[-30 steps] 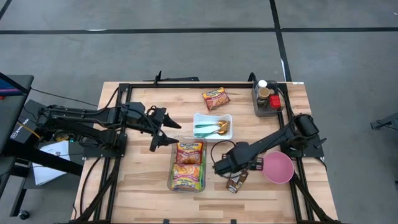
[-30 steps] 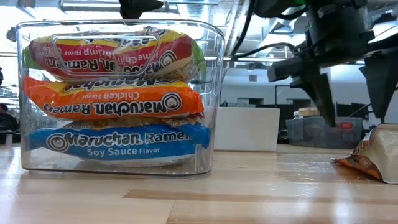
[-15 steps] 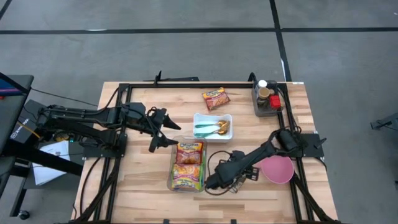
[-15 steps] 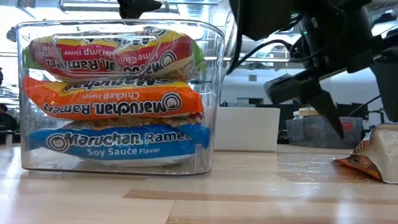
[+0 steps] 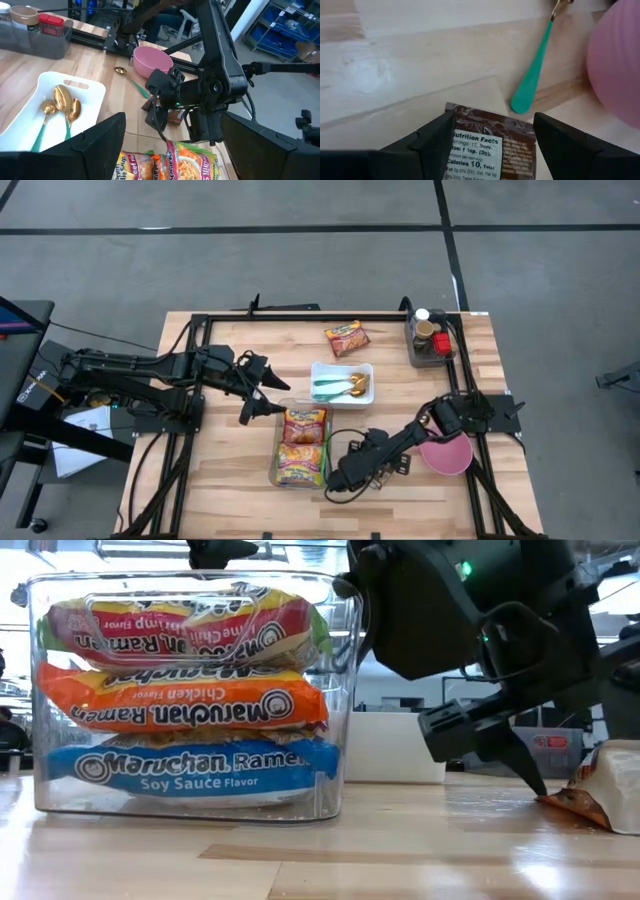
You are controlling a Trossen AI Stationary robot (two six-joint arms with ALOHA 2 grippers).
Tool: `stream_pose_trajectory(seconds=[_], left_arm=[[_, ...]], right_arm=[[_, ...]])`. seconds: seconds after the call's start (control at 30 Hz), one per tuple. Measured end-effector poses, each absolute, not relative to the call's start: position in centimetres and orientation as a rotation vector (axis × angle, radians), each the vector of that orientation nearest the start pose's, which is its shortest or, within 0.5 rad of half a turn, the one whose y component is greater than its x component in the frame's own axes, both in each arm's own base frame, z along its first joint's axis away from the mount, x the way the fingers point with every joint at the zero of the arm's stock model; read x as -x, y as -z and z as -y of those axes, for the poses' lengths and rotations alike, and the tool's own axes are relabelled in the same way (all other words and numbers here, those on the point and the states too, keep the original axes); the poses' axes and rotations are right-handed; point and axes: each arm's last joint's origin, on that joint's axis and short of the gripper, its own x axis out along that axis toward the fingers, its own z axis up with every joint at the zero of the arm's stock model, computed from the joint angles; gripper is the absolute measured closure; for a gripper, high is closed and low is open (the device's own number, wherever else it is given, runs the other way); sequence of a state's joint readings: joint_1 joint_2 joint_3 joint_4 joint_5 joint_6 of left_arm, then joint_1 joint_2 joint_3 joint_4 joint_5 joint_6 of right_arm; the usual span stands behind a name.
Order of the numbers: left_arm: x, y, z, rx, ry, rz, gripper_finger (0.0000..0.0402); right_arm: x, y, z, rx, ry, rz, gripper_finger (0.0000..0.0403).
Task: Pick & Place Food Item
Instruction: Adjust the transparent bin
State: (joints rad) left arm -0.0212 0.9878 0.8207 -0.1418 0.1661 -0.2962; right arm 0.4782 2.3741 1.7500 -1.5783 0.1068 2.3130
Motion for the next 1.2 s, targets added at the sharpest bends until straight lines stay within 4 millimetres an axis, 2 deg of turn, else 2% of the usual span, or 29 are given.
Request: stream_pose_trajectory(seconds=[0.3, 0.77, 0.9, 1.2], left_arm=[[-21.8, -31.3, 0.5, 0.445, 0.070, -0.334, 0.0082], [-21.8, -31.3, 0.3, 0.438, 0.006, -0.320, 0.0082], [-21.8, -31.3, 0.3, 0.438, 0.006, -0.321, 0.0082], [-21.5, -30.5, 0.3, 0.403, -0.006, -0.409, 0.0082]], right_arm=[[-34.1, -10.8, -18.3, -0.696, 1.830, -0.994, 0.0138], [-33.9, -11.2, -18.9, -0.643, 1.743, -0.920, 0.0138], [-33.5, -12.1, -19.1, -0.641, 1.722, -0.928, 0.0138], [-33.0, -16.4, -19.2, -0.754, 1.638, -0.917, 0.0138]])
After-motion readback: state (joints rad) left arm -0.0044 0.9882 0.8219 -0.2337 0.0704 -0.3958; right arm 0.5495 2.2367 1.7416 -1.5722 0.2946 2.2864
